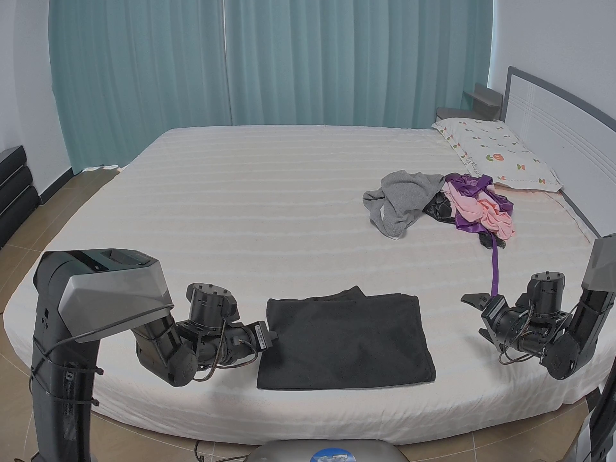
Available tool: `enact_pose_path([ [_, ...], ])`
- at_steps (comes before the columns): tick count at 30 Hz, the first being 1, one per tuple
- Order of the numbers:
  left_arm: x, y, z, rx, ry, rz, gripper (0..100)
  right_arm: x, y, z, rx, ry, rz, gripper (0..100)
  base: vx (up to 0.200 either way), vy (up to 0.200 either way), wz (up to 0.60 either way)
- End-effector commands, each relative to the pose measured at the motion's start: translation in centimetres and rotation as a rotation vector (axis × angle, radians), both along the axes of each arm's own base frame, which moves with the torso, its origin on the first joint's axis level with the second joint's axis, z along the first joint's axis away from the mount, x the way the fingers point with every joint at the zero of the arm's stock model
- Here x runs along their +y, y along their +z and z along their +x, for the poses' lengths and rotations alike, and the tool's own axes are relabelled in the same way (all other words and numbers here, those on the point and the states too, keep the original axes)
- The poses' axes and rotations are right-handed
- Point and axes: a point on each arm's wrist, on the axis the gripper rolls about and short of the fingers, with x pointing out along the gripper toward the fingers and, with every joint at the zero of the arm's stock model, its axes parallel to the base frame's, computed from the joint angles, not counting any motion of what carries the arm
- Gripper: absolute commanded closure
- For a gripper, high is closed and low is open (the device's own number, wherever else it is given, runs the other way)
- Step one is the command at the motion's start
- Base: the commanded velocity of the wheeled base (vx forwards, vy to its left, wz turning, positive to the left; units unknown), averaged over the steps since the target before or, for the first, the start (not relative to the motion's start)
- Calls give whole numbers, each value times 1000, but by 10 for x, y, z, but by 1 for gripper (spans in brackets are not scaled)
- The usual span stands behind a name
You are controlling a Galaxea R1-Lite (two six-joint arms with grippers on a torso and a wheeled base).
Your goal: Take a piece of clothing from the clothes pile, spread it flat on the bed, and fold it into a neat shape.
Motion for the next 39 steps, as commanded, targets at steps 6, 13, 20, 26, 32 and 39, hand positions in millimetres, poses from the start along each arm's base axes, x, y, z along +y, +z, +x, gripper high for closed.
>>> enact_pose_path([
  [6, 0, 1, 0, 10, 41, -10, 100, 0, 0, 0, 1, 0, 0, 0, 0, 0, 0],
  [13, 0, 0, -3, 20, 40, -6, 100, 0, -1, 0, 3, 0, 0, 0, 0, 0, 0],
  [20, 1, 0, -5, 27, 41, -4, 100, 0, -1, 0, 6, 0, 0, 0, 0, 0, 0],
  [26, 1, 0, -5, 28, 41, -3, 100, 0, -4, 0, 15, 0, -1, 0, 0, 0, 0],
  [32, 1, 0, -5, 29, 44, -7, 100, 0, -4, 0, 17, 1, -4, 0, 0, 0, 0],
  [39, 0, 2, -3, 35, 60, -28, 100, 0, -8, 0, 27, 4, -8, 0, 0, 200, 0],
])
